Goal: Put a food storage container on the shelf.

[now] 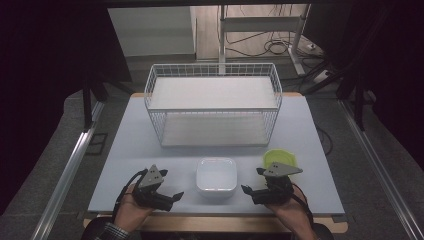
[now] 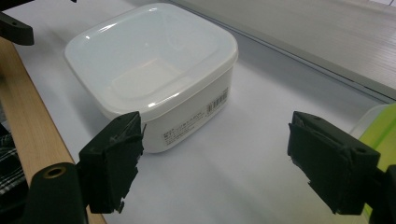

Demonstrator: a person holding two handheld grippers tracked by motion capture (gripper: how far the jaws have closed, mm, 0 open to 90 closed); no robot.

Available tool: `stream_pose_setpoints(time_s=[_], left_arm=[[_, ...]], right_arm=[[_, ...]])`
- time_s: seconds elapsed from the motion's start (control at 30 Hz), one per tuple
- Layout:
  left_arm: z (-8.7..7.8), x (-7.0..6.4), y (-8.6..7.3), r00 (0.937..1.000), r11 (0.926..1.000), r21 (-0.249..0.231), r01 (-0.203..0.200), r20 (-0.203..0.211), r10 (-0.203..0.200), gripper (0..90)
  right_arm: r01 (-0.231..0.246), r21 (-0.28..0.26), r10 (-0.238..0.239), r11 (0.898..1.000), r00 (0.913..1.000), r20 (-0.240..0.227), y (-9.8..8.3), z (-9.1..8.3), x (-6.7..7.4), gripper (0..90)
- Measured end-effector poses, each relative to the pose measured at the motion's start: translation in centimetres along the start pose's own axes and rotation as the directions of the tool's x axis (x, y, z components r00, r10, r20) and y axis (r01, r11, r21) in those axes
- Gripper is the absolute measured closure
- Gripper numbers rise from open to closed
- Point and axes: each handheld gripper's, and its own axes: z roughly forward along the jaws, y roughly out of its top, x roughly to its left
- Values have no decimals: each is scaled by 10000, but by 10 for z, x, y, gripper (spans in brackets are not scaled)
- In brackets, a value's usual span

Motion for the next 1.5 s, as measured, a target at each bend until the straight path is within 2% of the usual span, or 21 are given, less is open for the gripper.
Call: stream_pose_setpoints(time_s=[0.1,0.37,0.5,0.63,0.8,0.9,1.1,1.2,1.3,1.4,1.47,1.5], left_arm=[[0,0,0,10000,10000,15,31,-62,-31,64],[2,-2,4,9997,9998,13,178,150,-178,58],[4,-4,8,9979,9991,-182,379,527,-369,43],[8,-6,13,9949,9984,-222,527,871,-505,36],[12,-11,19,9934,9990,-243,365,1093,-336,58],[17,-9,26,9921,9992,-225,337,1216,-307,68],[34,-3,35,9774,9977,173,652,2003,-674,53],[42,-2,38,9729,9973,313,670,2198,-723,44],[50,-1,44,9653,9968,385,706,2490,-780,35],[59,1,49,9541,9948,465,911,2821,-1006,31],[63,2,51,9431,9928,466,1105,3103,-1196,36],[64,1,53,9442,9922,470,1154,3050,-1243,42]], right_arm=[[-67,-48,67,10000,10000,14,0,0,0,183],[-258,16,257,9997,9996,119,3,4,2,138],[-118,39,117,9999,9999,109,5,5,5,101],[128,545,-123,9984,9999,-87,6,11,9,71],[141,586,-129,9982,9997,-196,10,14,11,101],[-50,540,68,9985,9994,-332,13,16,10,142],[-604,604,651,9963,9947,-790,18,26,7,163],[-832,696,901,9941,9908,-1015,21,32,6,155],[-1037,879,1146,9907,9850,-1292,24,39,4,144],[-1199,1030,1340,9874,9806,-1429,27,45,4,142],[-1270,1114,1431,9856,9782,-1505,28,48,3,142],[-1334,1157,1505,9843,9765,-1543,29,50,3,142]])
